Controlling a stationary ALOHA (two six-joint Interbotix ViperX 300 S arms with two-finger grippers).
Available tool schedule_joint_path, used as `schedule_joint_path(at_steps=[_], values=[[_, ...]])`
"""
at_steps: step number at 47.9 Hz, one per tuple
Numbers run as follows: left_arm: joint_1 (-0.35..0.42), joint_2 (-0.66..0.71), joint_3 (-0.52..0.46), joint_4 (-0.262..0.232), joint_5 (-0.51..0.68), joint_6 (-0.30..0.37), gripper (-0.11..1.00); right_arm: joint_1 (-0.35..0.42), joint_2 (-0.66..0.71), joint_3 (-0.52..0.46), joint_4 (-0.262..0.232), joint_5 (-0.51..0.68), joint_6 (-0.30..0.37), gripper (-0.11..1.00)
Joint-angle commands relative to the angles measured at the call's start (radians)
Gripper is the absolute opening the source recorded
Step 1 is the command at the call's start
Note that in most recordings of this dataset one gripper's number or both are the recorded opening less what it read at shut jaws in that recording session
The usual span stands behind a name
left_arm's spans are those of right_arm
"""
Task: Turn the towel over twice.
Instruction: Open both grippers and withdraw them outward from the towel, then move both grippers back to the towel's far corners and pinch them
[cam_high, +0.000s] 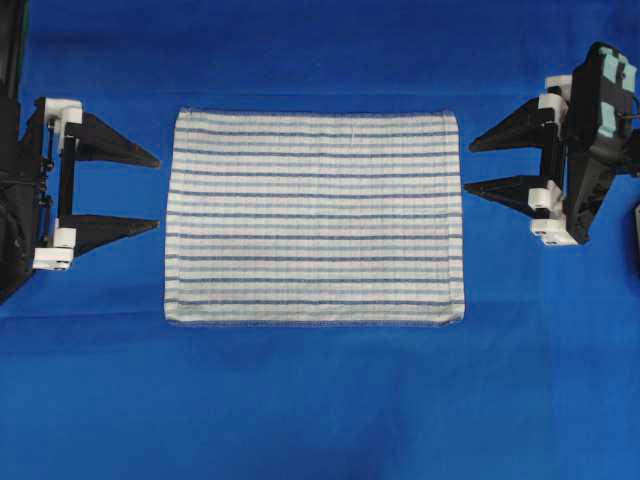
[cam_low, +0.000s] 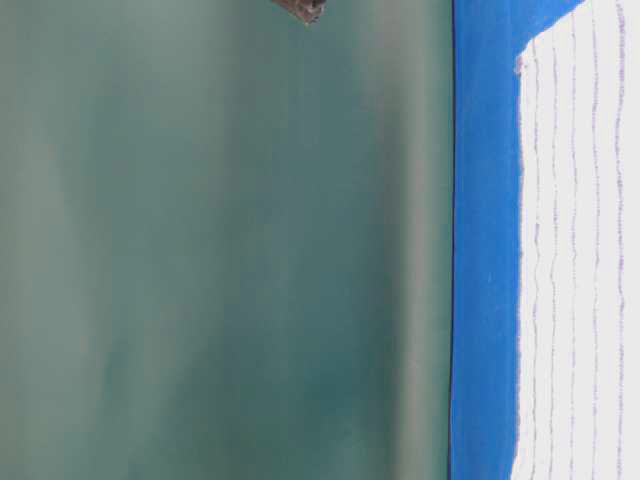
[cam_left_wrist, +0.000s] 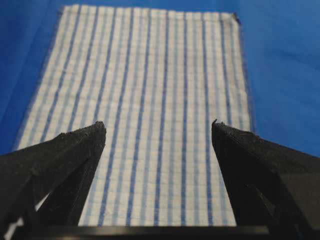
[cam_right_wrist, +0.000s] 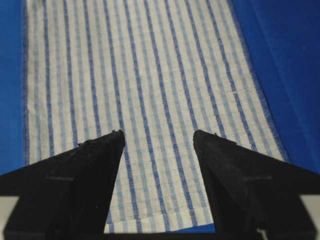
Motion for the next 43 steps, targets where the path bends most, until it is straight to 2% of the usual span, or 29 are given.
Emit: schedule_joint_path(at_steps=[1,8,15,22,28,43], values=[[0.003,0.009,-0.009,-0.002,0.000,-0.002,0.82,-0.006,-0.002,-0.011,-0.002,-0.012,-0.002,0.62],[0.060,0.029,-0.003,0.000,-0.008,0.023,0.82,-0.049,0.025,-0.009,-0.002,-0.032,-0.002,0.62],[0.166,0.075,0.012,0.000,-0.035,0.064,0.82,-0.137,0.092,-0.009,-0.002,-0.063,-0.002,0.62],[0.287,0.161,0.044,0.000,-0.129,0.087,0.82,-0.222,0.184,-0.012,-0.003,-0.101,-0.002,0.62],[0.362,0.253,0.058,0.000,-0.222,0.091,0.82,-0.291,0.284,-0.015,-0.003,-0.144,-0.002,0.62],[0.433,0.532,0.034,0.000,-0.416,0.092,0.82,-0.391,0.499,-0.020,-0.005,-0.268,-0.012,0.62]])
